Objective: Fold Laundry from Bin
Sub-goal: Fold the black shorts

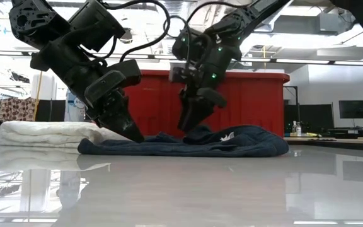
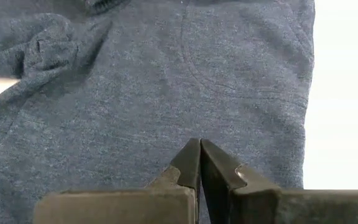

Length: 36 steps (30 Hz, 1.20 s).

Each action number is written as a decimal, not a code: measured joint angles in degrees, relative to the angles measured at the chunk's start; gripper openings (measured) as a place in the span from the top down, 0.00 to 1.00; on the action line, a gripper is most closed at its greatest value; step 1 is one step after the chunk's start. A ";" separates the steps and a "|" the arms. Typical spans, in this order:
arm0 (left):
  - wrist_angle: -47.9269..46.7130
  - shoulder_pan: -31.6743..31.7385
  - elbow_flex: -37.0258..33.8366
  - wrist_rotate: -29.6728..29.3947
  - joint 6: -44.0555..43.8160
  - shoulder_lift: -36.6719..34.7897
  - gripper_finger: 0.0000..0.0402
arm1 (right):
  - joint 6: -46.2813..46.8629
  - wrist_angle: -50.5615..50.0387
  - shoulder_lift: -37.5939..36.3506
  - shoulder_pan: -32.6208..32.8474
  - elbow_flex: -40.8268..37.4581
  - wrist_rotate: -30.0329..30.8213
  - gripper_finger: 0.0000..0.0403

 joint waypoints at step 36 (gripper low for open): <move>-0.42 -0.02 0.00 -3.84 0.01 -0.02 1.00 | 4.66 -23.97 2.40 1.73 14.59 -0.67 0.93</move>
